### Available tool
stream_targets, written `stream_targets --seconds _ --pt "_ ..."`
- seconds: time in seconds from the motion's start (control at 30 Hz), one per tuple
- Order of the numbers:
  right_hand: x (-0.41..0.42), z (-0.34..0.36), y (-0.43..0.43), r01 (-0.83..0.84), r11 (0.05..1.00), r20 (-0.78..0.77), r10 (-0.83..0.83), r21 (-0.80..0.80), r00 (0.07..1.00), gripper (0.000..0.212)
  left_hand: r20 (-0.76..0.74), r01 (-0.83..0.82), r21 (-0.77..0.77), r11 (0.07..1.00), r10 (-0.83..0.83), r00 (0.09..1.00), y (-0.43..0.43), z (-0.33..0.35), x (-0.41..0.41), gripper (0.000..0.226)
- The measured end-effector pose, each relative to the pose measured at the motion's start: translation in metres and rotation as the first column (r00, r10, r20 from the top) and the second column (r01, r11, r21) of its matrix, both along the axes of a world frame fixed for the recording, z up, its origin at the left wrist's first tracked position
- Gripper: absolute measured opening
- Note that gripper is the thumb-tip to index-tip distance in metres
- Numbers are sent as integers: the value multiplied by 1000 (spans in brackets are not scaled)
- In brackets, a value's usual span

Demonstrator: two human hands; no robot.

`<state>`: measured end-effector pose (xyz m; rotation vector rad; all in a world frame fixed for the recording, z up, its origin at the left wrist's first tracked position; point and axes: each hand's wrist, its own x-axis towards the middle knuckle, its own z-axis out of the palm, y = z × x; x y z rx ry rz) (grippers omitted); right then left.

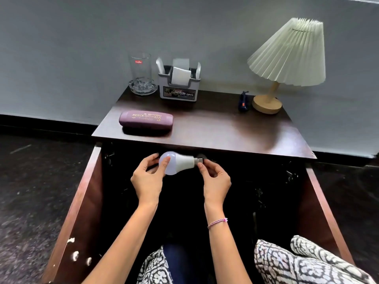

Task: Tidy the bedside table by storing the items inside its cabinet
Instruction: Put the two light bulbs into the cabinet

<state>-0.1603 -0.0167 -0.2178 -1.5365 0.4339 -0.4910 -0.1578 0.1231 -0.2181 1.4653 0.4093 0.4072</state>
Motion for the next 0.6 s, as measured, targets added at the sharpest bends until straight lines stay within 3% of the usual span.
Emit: stream_targets --seconds 0.17,0.3,0.47,0.6 --pt "10 -16 5 16 995 -125 -29 -101 992 13 -91 30 112 993 -19 996 6 -23 16 39" --pt "20 -34 14 -55 987 -161 30 -154 987 19 -159 71 92 993 -56 986 11 -39 35 27" --pt "41 -54 23 -222 953 -330 145 -207 933 28 -247 128 187 974 -80 966 15 -52 57 31" --pt "55 -60 25 -299 941 -387 219 -160 896 22 -255 171 220 960 -112 960 15 -58 70 35"
